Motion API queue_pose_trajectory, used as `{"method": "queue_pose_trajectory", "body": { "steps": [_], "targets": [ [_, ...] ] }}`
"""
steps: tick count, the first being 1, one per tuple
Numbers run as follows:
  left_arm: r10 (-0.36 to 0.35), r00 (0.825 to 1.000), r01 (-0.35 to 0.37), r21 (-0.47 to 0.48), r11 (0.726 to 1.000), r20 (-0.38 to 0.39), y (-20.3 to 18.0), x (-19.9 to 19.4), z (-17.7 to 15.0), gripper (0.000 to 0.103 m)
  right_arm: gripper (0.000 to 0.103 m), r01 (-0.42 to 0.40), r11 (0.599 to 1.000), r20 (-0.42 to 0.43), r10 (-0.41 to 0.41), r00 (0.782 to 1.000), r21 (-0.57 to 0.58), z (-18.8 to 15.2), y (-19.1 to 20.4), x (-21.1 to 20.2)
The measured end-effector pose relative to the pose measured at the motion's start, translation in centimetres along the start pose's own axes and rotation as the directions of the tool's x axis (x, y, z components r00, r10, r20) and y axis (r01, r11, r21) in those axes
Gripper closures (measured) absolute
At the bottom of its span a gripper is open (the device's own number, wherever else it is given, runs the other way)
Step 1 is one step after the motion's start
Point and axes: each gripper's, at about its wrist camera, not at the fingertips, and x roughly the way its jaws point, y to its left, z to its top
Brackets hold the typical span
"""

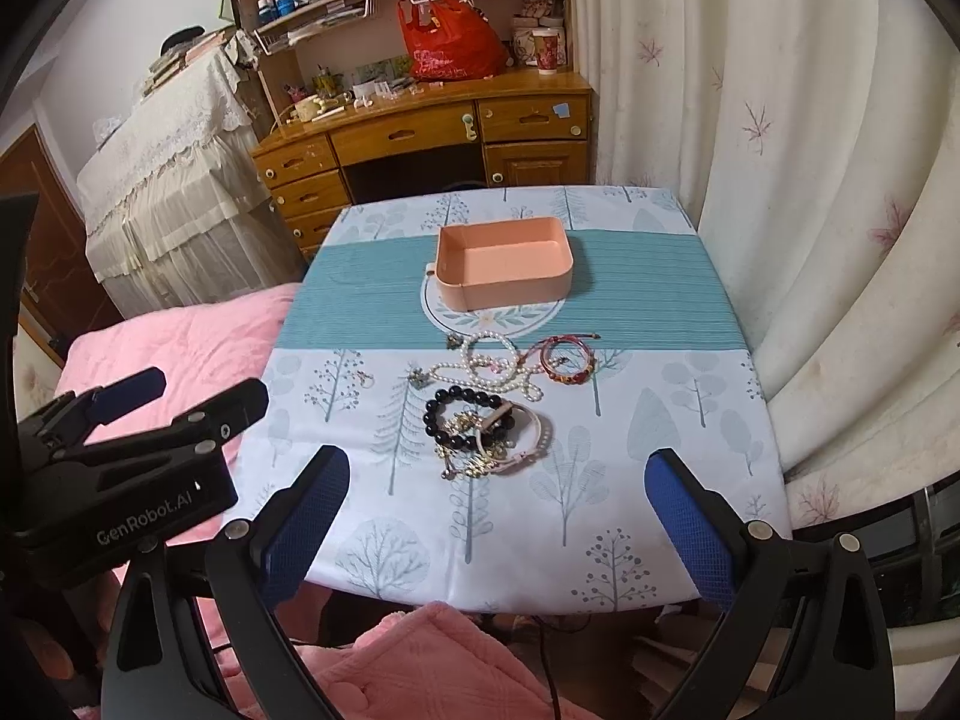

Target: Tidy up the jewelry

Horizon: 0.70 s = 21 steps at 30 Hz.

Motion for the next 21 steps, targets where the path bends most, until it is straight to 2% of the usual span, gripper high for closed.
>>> {"method": "queue_pose_trajectory", "body": {
  "steps": [3,6,9,11,15,17,21],
  "targets": [
    [-0.042,0.998,0.042,0.0,0.999,0.039,1.2,-1.1,0.0,0.016,0.002,-0.02,0.999,0.022,0.019,1.0,0.028,0.0,0.3,-0.1],
    [-0.058,0.998,0.057,0.019,0.998,0.036,2.3,-1.2,-0.3,0.016,0.002,-0.042,0.997,0.056,0.038,0.998,0.071,0.1,0.7,-0.1],
    [-0.133,0.991,0.132,0.005,0.991,0.008,3.6,-0.6,-0.5,0.015,0.002,-0.032,0.997,0.138,0.022,0.99,0.07,-0.8,2.0,-0.5],
    [-0.161,0.986,0.161,-0.011,0.987,-0.042,4.5,0.3,-0.6,0.015,0.002,-0.007,0.999,0.185,-0.002,0.983,0.044,-1.5,2.8,-1.0],
    [-0.105,0.988,0.104,-0.016,0.995,-0.115,6.5,3.8,-1.6,0.015,0.002,0.054,0.998,0.234,-0.045,0.971,-0.034,-3.6,4.7,-1.6],
    [-0.054,0.983,0.054,-0.005,0.999,-0.177,7.2,6.8,-2.4,0.015,0.002,0.099,0.991,0.209,-0.079,0.975,-0.088,-4.6,5.6,-0.9],
    [-0.004,0.977,0.003,-0.007,1.0,-0.215,8.3,11.7,-3.5,0.015,0.002,0.14,0.975,0.142,-0.116,0.983,-0.171,-6.7,6.5,2.2]
  ]
}}
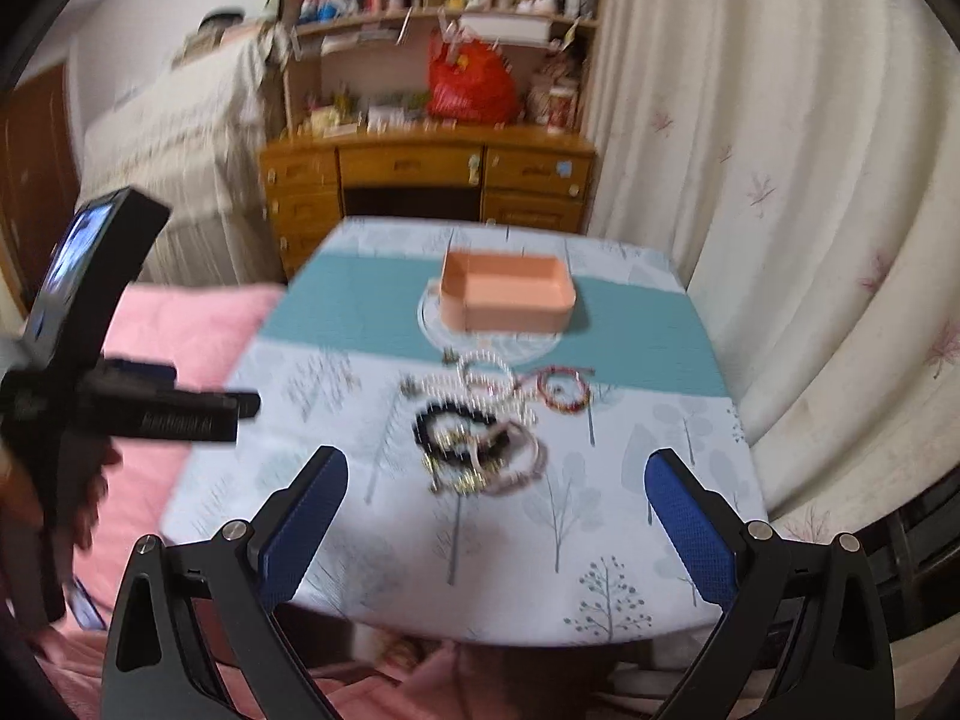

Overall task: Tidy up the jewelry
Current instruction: 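Grasp the white-pink smartwatch with the right tool while the left tool grasps the small red-stone ring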

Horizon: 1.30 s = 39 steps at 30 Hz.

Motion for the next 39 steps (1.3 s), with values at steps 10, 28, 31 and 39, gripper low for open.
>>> {"method": "queue_pose_trajectory", "body": {
  "steps": [10,28,31,39],
  "targets": [
    [0.0,0.999,0.007,-0.176,0.984,0.038,3.1,11.1,-0.5,0.035,0.002,0.065,0.985,0.104,-0.049,0.993,-0.162,-3.8,0.4,12.4],
    [0.063,0.996,-0.046,-0.217,0.975,0.071,-2.9,17.9,4.9,0.064,0.003,-0.277,0.952,-0.059,0.272,0.961,-0.127,-4.8,-3.7,30.5],
    [0.084,0.994,-0.067,-0.211,0.975,0.072,-3.1,18.4,5.2,0.065,0.018,-0.352,0.934,-0.118,0.344,0.932,-0.062,-4.6,-4.9,33.0],
    [0.089,0.992,-0.07,-0.197,0.978,0.09,-3.1,19.0,5.9,0.087,0.043,-0.422,0.905,-0.164,0.409,0.898,-0.048,-4.1,-5.7,36.5]
  ]
}}
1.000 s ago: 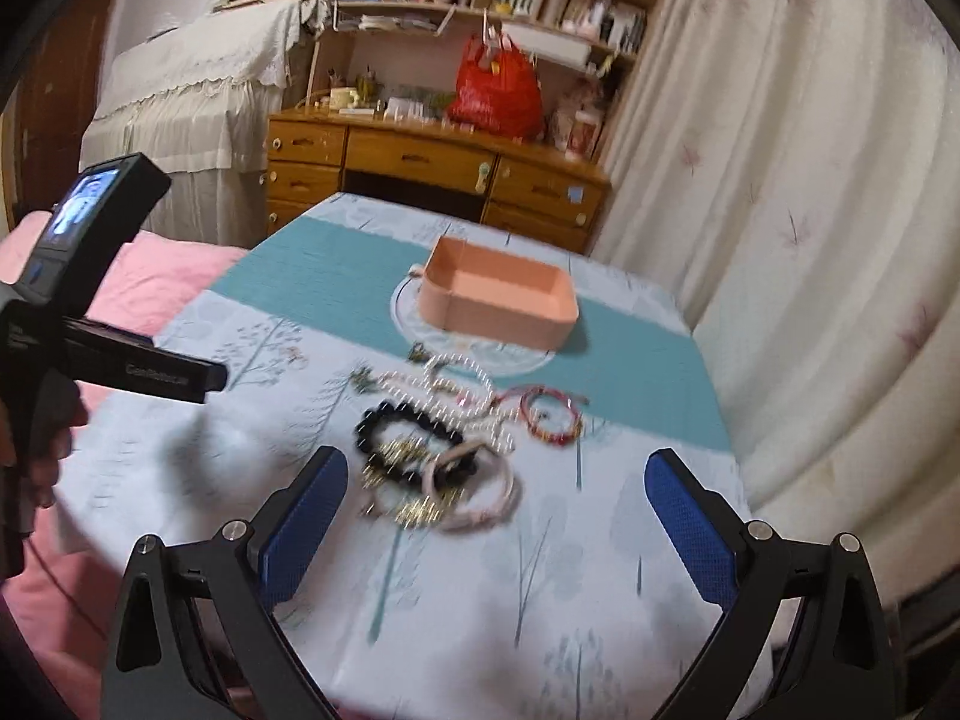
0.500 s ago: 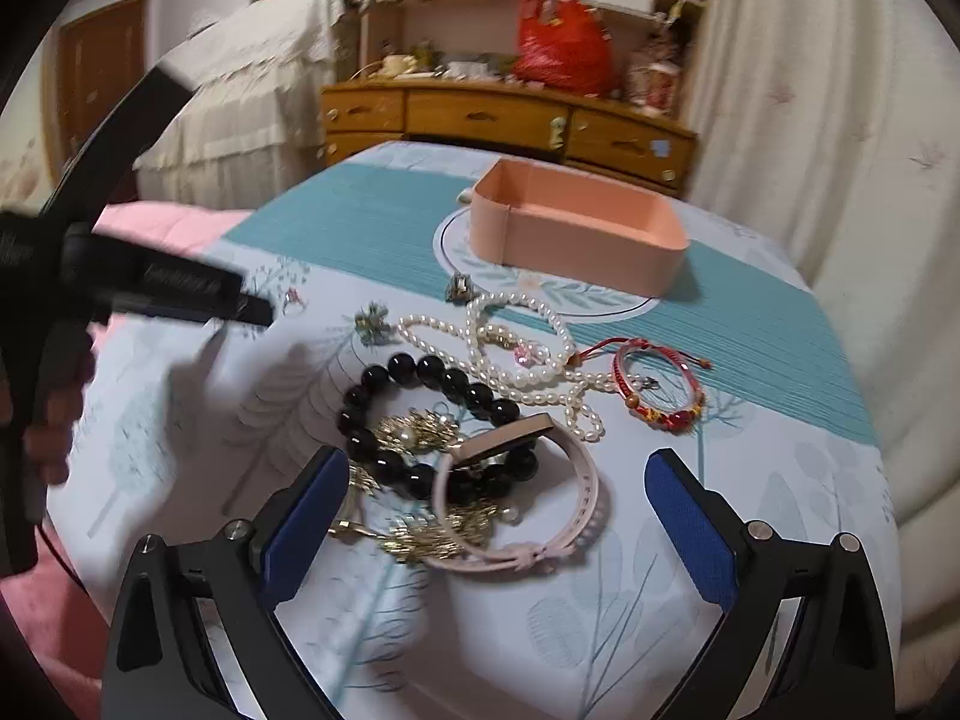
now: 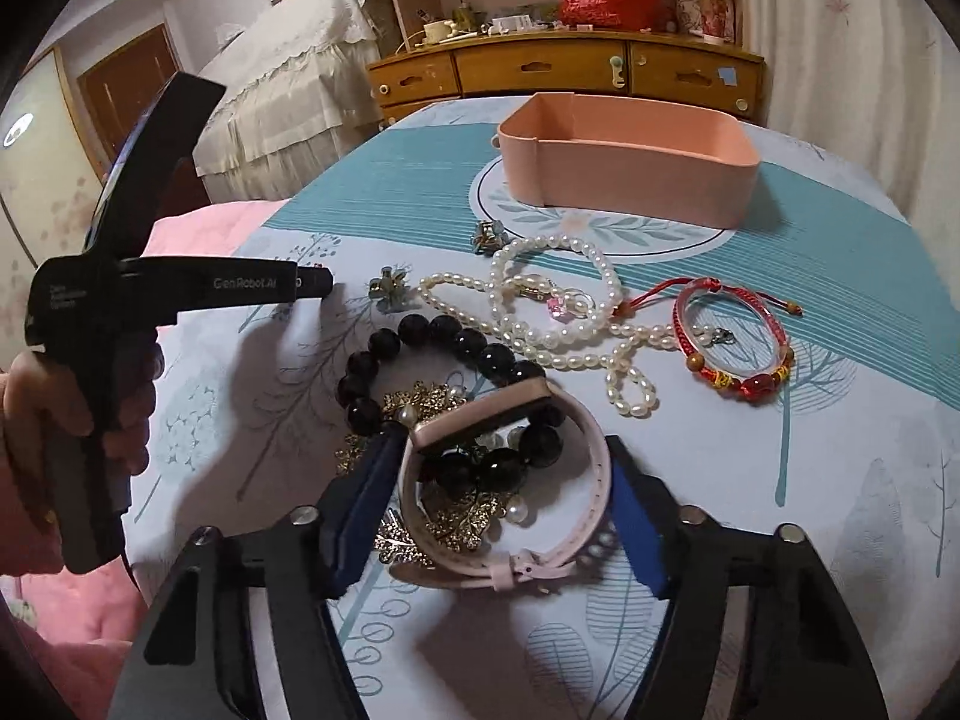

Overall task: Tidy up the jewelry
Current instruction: 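Grasp the white-pink smartwatch with the right tool while the left tool grasps the small red-stone ring, then carry the watch and ring into the pink box and open both tools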

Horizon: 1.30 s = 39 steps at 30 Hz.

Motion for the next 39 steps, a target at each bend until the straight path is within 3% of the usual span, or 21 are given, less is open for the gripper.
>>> {"method": "queue_pose_trajectory", "body": {
  "steps": [6,17,22,29,33,39],
  "targets": [
    [0.007,1.0,-0.007,-0.005,1.0,0.003,0.5,0.0,0.2,0.103,0.048,-0.017,1.0,-0.001,0.017,1.0,-0.016,1.1,-0.3,0.5],
    [-0.024,1.0,0.024,0.006,1.0,-0.007,1.1,-1.2,1.3,0.103,0.049,-0.062,0.99,0.076,0.052,0.996,0.128,6.9,-1.8,0.0],
    [-0.043,0.999,0.043,0.037,0.998,-0.003,0.0,-3.1,4.7,0.103,0.049,-0.06,0.988,0.158,0.038,0.987,0.139,10.1,-1.7,-0.9],
    [-0.091,0.996,0.087,0.143,0.986,0.022,-4.8,-4.8,10.4,0.103,0.049,-0.061,0.985,0.301,0.009,0.954,0.165,16.9,-2.2,-2.3],
    [-0.149,0.984,0.133,0.153,0.979,0.097,-7.1,-5.1,14.2,0.103,0.049,-0.092,0.969,0.335,0.009,0.942,0.231,20.6,-4.8,-2.8],
    [-0.204,0.967,0.189,0.112,0.976,0.15,-9.2,-4.4,18.4,0.103,0.048,-0.024,0.96,0.365,-0.083,0.927,0.281,24.6,-9.1,-2.8]
  ]
}}
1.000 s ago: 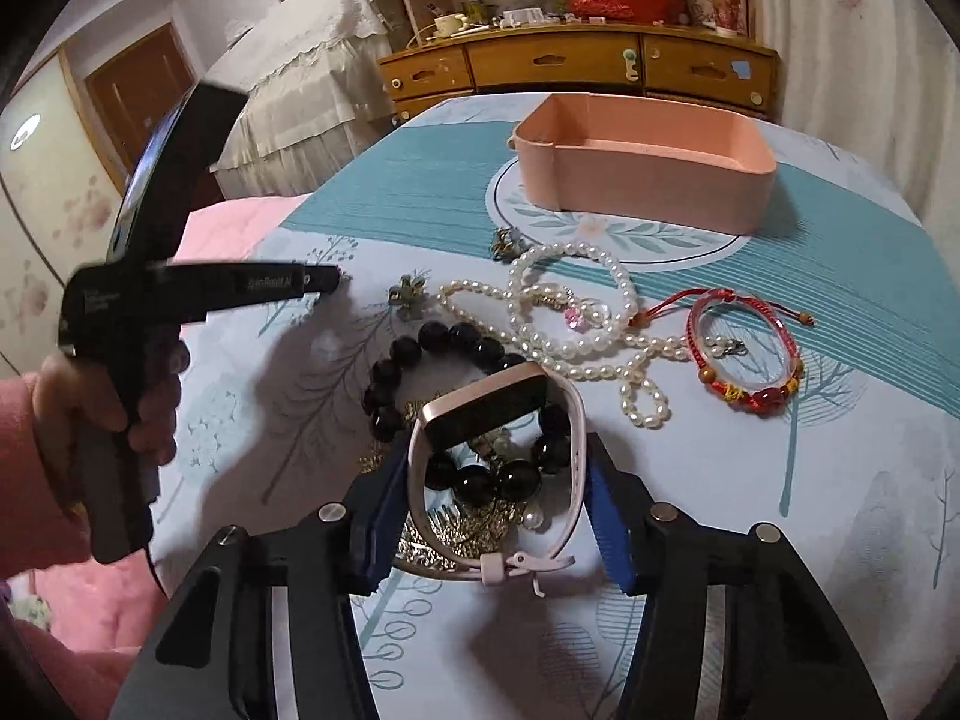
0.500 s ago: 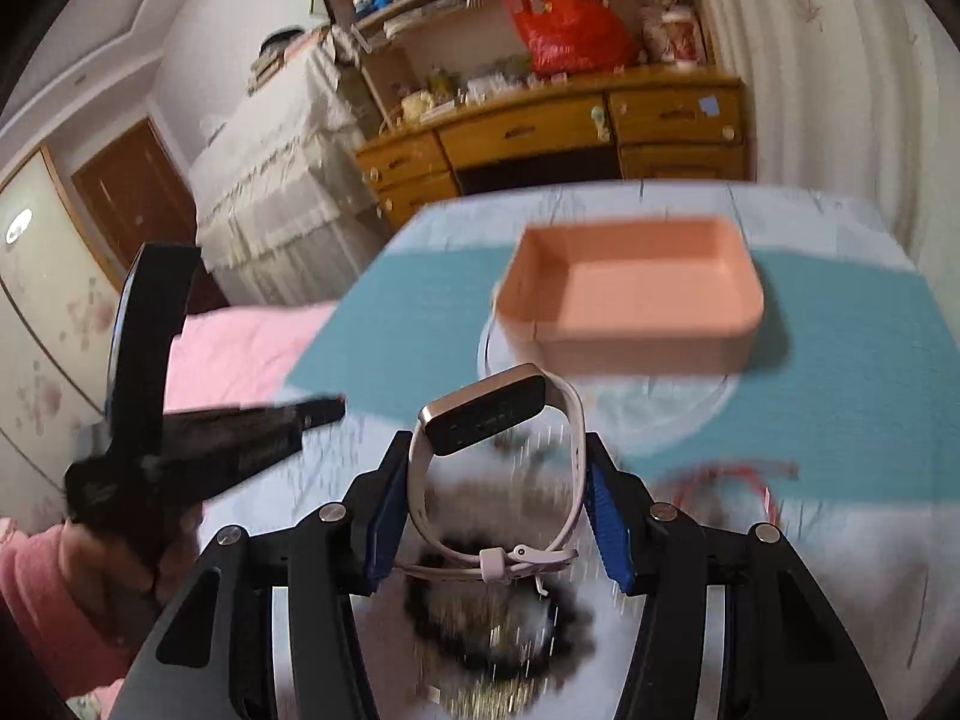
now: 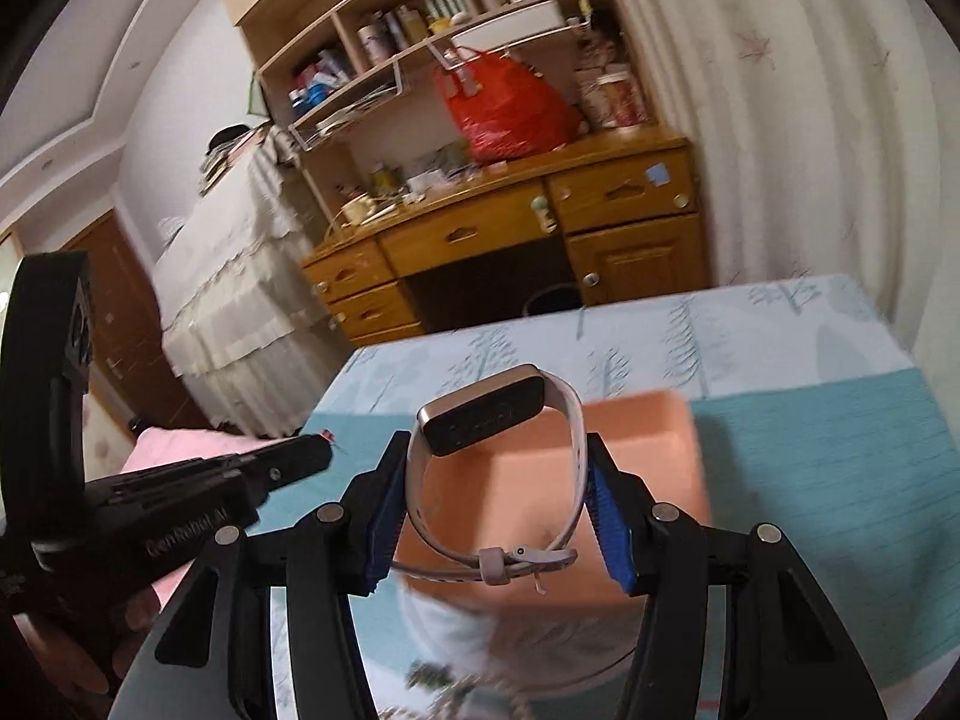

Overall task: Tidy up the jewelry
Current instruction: 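Carry the watch and ring into the pink box and open both tools, then move both tools back from the box to the jewelry pile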

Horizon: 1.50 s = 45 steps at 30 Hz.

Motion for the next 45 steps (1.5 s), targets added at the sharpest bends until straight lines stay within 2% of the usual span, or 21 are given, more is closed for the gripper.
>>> {"method": "queue_pose_trajectory", "body": {
  "steps": [1,3,4,5,10,11,13,14,15,17,21,25,32,34,39,41,43,45],
  "targets": [
    [-0.013,1.0,0.013,-0.012,1.0,0.003,-0.1,0.4,0.7,0.103,0.047,0.011,1.0,0.002,-0.011,1.0,0.005,0.4,-0.7,0.2],
    [-0.044,0.999,0.044,-0.028,0.999,0.0,-0.5,1.2,1.7,0.102,0.037,0.017,1.0,0.0,-0.017,1.0,0.019,0.8,-2.0,0.9],
    [-0.053,0.998,0.052,-0.031,0.998,-0.015,-0.8,1.7,2.0,0.102,0.019,0.025,0.999,-0.009,-0.024,1.0,0.024,1.0,-2.7,1.4],
    [-0.053,0.998,0.052,-0.028,0.998,-0.03,-1.0,2.1,2.3,0.102,0.008,0.031,0.999,-0.037,-0.03,0.999,0.03,1.2,-3.3,2.2],
    [0.016,0.996,-0.016,-0.001,1.0,-0.09,-0.9,3.7,1.7,0.1,0.008,0.027,0.999,-0.057,-0.026,0.998,0.022,-1.2,-5.3,2.4],
    [0.019,0.995,-0.021,-0.01,1.0,-0.102,-0.6,3.8,1.4,0.095,0.008,0.028,0.999,-0.066,-0.027,0.997,0.017,-1.3,-5.5,2.4],
    [0.019,0.992,-0.024,-0.039,0.999,-0.122,0.3,3.9,0.6,0.073,0.007,0.037,0.999,-0.084,-0.036,0.996,0.013,-2.7,-5.5,2.3],
    [0.022,0.992,-0.029,-0.055,0.998,-0.125,0.7,3.8,0.5,0.052,0.007,0.04,0.999,-0.099,-0.038,0.994,0.018,-3.1,-5.7,2.3],
    [0.027,0.992,-0.035,-0.067,0.997,-0.121,1.0,3.6,0.1,0.04,0.007,0.042,0.999,-0.109,-0.04,0.993,0.02,-4.6,-5.6,1.6],
    [0.028,0.993,-0.037,-0.082,0.996,-0.112,1.6,2.7,-1.1,0.039,0.007,0.045,0.999,-0.13,-0.041,0.991,0.028,-6.1,-5.7,0.8],
    [0.041,0.986,-0.054,-0.073,0.996,-0.159,2.1,1.8,-3.7,0.039,0.006,0.072,0.997,-0.154,-0.068,0.986,0.026,-10.0,-6.0,-2.4],
    [0.054,0.963,-0.074,-0.067,0.995,-0.264,2.5,1.5,-7.2,0.039,0.006,0.108,0.992,-0.18,-0.097,0.979,0.057,-13.1,-7.2,-5.0],
    [0.001,0.924,-0.062,-0.148,0.987,-0.383,2.6,0.5,-13.3,0.039,0.005,0.209,0.975,-0.228,-0.187,0.955,0.077,-17.6,-8.6,-8.1],
    [-0.048,0.906,-0.025,-0.167,0.986,-0.42,2.4,0.1,-15.0,0.039,0.005,0.222,0.973,-0.239,-0.2,0.95,0.068,-18.5,-8.6,-8.5],
    [-0.136,0.844,0.024,-0.216,0.976,-0.519,1.8,-0.6,-18.3,0.038,0.005,0.215,0.976,-0.263,-0.215,0.94,-0.029,-20.0,-7.6,-8.9],
    [-0.149,0.828,0.026,-0.229,0.973,-0.541,1.4,-1.0,-19.6,0.033,0.005,0.216,0.974,-0.267,-0.228,0.936,-0.075,-20.3,-7.1,-9.0],
    [-0.161,0.82,0.031,-0.239,0.97,-0.549,1.0,-1.5,-20.4,0.032,0.005,0.215,0.969,-0.261,-0.241,0.935,-0.124,-20.8,-6.5,-9.1],
    [-0.16,0.82,0.027,-0.241,0.97,-0.549,0.4,-2.1,-21.2,0.032,0.005,0.209,0.964,-0.255,-0.246,0.935,-0.164,-20.9,-6.1,-9.1]
  ]
}}
